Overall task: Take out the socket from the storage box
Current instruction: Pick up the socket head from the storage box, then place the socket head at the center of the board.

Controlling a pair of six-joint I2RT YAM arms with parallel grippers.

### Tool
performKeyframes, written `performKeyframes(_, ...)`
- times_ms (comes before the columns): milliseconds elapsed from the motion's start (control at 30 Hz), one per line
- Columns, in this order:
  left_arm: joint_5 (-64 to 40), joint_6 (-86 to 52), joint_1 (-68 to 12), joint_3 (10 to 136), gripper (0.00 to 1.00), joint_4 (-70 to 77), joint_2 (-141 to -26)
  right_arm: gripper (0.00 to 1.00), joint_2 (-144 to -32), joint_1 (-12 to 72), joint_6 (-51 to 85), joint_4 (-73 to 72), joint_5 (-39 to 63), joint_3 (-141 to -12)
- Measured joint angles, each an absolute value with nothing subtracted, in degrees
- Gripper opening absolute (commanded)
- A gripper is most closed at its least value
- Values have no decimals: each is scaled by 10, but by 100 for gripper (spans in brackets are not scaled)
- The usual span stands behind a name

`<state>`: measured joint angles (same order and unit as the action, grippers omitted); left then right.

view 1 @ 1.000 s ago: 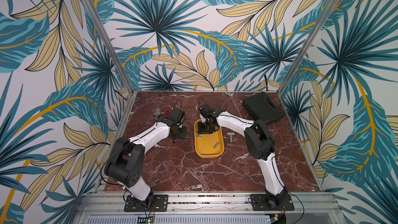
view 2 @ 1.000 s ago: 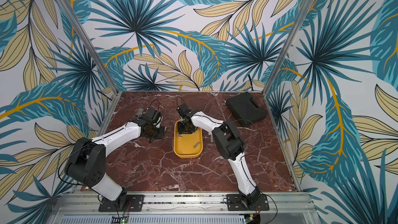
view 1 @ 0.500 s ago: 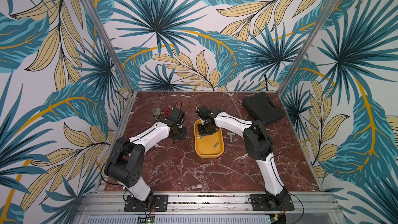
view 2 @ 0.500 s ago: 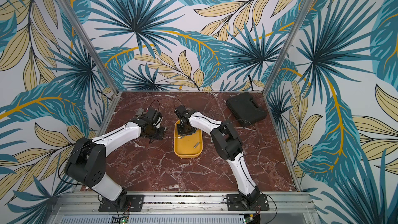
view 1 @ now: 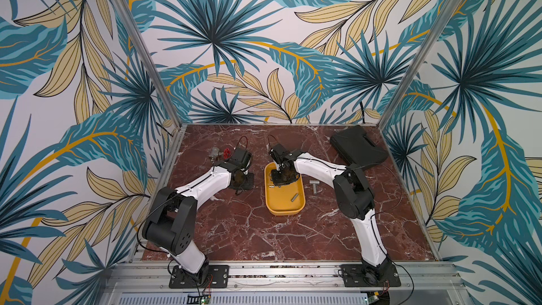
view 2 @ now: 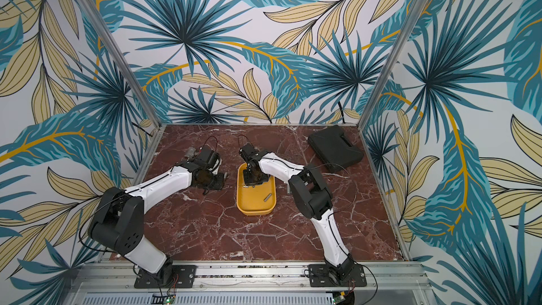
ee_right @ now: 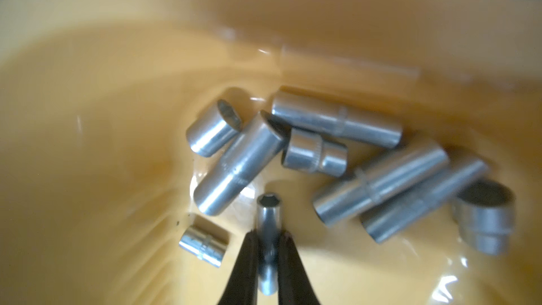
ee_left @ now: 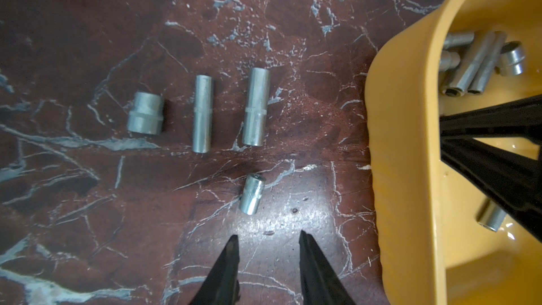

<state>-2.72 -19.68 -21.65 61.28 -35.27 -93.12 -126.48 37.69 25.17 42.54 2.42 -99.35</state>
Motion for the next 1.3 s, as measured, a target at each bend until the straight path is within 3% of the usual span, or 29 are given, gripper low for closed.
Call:
performKeyframes(267, -32, -195, -216, 614, 38, -355, -931, 2, -1146, 342, 255, 408, 32, -937)
performKeyframes(600, -39, -194, -233, 634, 38, -358, -936, 2, -953, 220, 261, 367, 15, -771)
performKeyframes(867, -41, -193, -259, 670, 38, -358, -957, 2, -946, 180, 262, 364, -5, -641)
performKeyframes(1300, -45, -187, -286, 746, 40, -361, -1005, 2, -999, 169, 262, 323, -11, -618)
